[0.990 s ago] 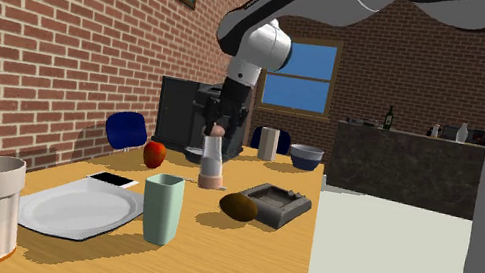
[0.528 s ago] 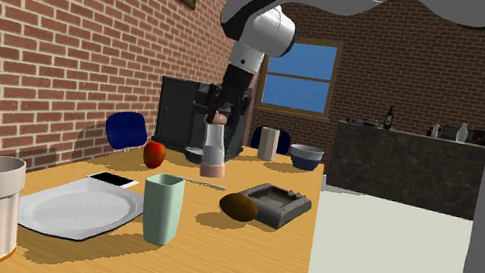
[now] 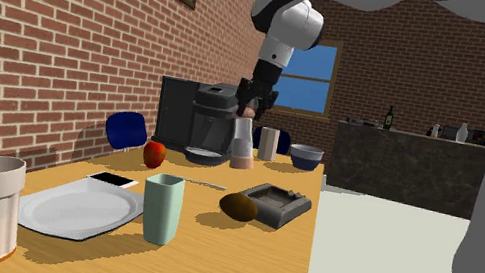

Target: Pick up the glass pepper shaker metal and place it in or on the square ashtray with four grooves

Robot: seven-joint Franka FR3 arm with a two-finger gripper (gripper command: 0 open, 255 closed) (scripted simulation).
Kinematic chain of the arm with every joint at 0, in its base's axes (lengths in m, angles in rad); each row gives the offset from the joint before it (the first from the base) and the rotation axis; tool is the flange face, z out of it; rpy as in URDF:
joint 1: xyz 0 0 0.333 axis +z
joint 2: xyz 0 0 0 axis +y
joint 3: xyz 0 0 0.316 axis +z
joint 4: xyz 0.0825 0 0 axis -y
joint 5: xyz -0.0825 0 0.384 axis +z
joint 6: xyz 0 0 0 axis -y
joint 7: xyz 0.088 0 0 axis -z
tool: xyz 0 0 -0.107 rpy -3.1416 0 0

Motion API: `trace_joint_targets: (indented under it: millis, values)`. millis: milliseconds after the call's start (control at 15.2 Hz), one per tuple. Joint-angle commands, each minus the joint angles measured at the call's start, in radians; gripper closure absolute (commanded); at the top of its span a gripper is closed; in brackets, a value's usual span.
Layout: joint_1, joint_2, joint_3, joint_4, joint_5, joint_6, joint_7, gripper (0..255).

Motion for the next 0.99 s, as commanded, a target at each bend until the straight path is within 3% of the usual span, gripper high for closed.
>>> trace_joint_targets:
  millis: [0,660,924]
  values:
    - [-0.029,-0.001,-0.02,0.018,0.009,-0.029,-0.047,255]
    - [-0.172,0.06,-0.107,0.194,0.056,-0.195,-0.248,255]
    - [-0.175,0.059,-0.109,0.156,0.059,-0.161,-0.263,255]
